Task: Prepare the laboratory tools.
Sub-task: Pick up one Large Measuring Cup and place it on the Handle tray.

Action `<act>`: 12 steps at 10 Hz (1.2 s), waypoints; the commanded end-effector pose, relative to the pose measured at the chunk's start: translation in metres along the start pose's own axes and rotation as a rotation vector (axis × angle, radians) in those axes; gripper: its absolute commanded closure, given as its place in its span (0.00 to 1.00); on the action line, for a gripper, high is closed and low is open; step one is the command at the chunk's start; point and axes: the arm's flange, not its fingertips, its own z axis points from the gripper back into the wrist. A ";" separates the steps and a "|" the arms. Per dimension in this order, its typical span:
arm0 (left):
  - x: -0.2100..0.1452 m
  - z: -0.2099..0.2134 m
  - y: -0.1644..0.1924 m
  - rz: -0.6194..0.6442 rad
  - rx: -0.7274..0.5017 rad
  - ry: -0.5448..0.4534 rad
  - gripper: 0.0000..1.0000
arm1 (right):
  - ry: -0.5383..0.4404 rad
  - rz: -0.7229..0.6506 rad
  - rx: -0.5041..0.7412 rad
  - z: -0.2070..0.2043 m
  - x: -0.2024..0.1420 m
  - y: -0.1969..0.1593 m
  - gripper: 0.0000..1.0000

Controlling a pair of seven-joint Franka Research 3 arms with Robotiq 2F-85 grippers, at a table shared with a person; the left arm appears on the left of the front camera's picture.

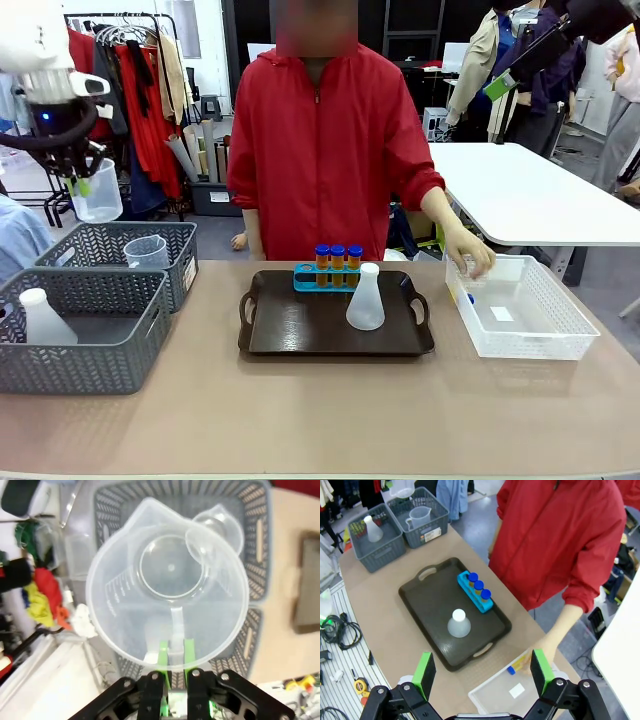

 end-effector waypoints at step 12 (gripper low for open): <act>-0.013 0.042 -0.006 -0.070 -0.017 -0.004 1.00 | -0.003 0.005 0.002 0.001 0.001 0.001 0.00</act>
